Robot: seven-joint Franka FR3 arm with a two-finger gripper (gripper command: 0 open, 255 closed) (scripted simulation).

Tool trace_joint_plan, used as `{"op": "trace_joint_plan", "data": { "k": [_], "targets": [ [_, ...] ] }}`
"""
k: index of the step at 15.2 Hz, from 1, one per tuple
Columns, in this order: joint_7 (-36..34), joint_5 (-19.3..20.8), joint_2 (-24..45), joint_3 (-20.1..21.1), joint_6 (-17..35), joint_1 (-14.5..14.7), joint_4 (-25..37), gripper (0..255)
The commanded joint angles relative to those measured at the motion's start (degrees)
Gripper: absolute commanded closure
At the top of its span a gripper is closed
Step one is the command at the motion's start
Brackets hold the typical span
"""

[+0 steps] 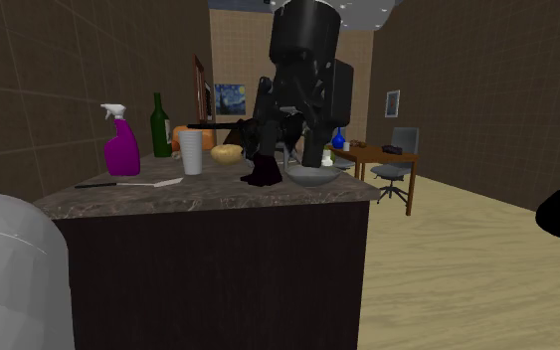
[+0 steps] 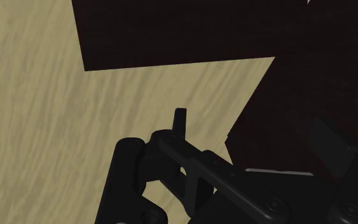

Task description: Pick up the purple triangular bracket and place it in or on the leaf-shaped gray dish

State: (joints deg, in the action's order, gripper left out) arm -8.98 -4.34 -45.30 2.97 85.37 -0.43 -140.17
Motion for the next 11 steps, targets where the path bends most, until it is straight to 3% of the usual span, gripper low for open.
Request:
{"op": "trace_joint_plan", "data": {
  "k": [1, 11],
  "targets": [
    [0.00, 0.00, 0.00, 0.00, 0.00, 0.00, 0.00, 0],
    [-7.86, -6.04, 14.85, 9.28, 10.21, 3.72, 8.19, 0]
  ]
}}
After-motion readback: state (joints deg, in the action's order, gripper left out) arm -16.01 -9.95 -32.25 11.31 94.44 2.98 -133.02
